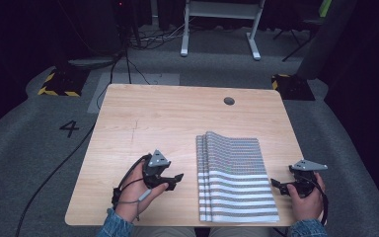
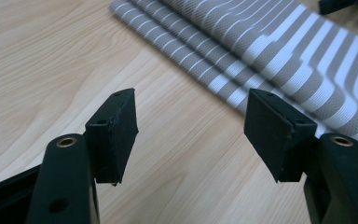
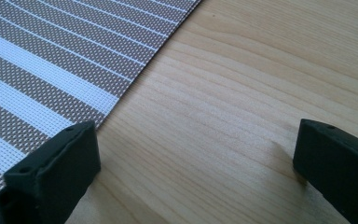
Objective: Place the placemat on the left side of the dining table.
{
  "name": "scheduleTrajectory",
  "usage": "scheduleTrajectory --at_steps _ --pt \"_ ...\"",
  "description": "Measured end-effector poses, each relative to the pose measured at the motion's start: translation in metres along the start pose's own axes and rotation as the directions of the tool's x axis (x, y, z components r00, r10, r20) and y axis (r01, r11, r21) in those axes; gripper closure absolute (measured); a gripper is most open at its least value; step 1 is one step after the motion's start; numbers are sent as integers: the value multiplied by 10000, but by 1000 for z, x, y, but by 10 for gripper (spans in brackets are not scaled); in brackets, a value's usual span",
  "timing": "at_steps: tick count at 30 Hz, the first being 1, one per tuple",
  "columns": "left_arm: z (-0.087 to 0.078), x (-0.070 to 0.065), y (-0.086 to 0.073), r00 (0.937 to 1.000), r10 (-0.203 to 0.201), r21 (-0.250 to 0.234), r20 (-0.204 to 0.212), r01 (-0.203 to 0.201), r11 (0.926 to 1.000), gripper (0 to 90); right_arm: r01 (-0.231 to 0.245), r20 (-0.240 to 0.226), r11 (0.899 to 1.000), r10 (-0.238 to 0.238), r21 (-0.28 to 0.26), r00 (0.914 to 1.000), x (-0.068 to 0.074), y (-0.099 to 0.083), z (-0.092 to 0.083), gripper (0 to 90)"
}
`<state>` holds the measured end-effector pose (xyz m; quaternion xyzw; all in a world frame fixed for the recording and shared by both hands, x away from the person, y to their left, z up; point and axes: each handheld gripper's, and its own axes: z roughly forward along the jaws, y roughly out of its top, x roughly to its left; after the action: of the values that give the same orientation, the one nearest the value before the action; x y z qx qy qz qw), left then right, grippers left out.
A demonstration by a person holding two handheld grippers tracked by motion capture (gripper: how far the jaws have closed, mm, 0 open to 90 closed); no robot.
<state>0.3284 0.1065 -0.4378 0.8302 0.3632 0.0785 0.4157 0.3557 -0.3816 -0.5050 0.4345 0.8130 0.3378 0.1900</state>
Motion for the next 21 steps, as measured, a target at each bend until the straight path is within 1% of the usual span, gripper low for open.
scheduleTrajectory --at_steps 2,3,4,7,10,11,12,13,14,15,16,17,18,19,21 --pt "9 -6 7 9998 17 -103 210 -15 9999 351 -20 -13 10000 20 5 10000 0 0 0 5" --pt "9 -6 7 9998 17 -103 210 -15 9999 351 -20 -13 10000 20 5 10000 0 0 0 5" --pt "17 -12 14 9992 205 -95 355 -201 9998 351 -24 -13 10000 24 3 10000 0 0 0 5" --pt "32 -20 22 9965 197 -139 817 -186 9997 351 -22 -13 10000 22 6 10000 0 0 0 5" --pt "44 -26 26 9950 276 -114 962 -267 9996 351 -26 -12 10000 26 5 10000 0 0 0 5" --pt "44 -26 26 9950 276 -114 962 -267 9996 351 -26 -12 10000 26 5 10000 0 0 0 5" --pt "53 -30 26 9926 281 16 1177 -285 9996 351 -26 -14 10000 26 8 10000 0 0 0 5" --pt "53 -30 26 9926 281 16 1177 -285 9996 351 -13 -8 10000 13 3 10000 0 0 0 5" --pt "61 -33 26 9911 215 71 1311 -226 9997 351 -29 -12 10000 29 7 10000 0 0 0 5" --pt "65 -33 26 9898 178 53 1416 -187 9998 351 -35 -21 10000 35 9 10000 0 0 0 5" --pt "69 -34 25 9879 51 123 1549 -71 9999 350 -34 -18 10000 34 13 10000 0 0 0 5" --pt "69 -34 25 9879 51 123 1549 -71 9999 348 -34 -18 10000 34 13 10000 0 0 0 5" --pt "76 -35 23 9857 -156 177 1680 128 9998 346 -35 -22 10000 35 12 10000 0 0 0 5" --pt "79 -36 23 9847 -240 237 1727 202 9995 345 0 -5 10000 0 2 10000 0 0 0 4" --pt "82 -37 22 9842 -288 276 1748 244 9993 341 -12 -11 10000 12 7 10000 0 0 0 4"
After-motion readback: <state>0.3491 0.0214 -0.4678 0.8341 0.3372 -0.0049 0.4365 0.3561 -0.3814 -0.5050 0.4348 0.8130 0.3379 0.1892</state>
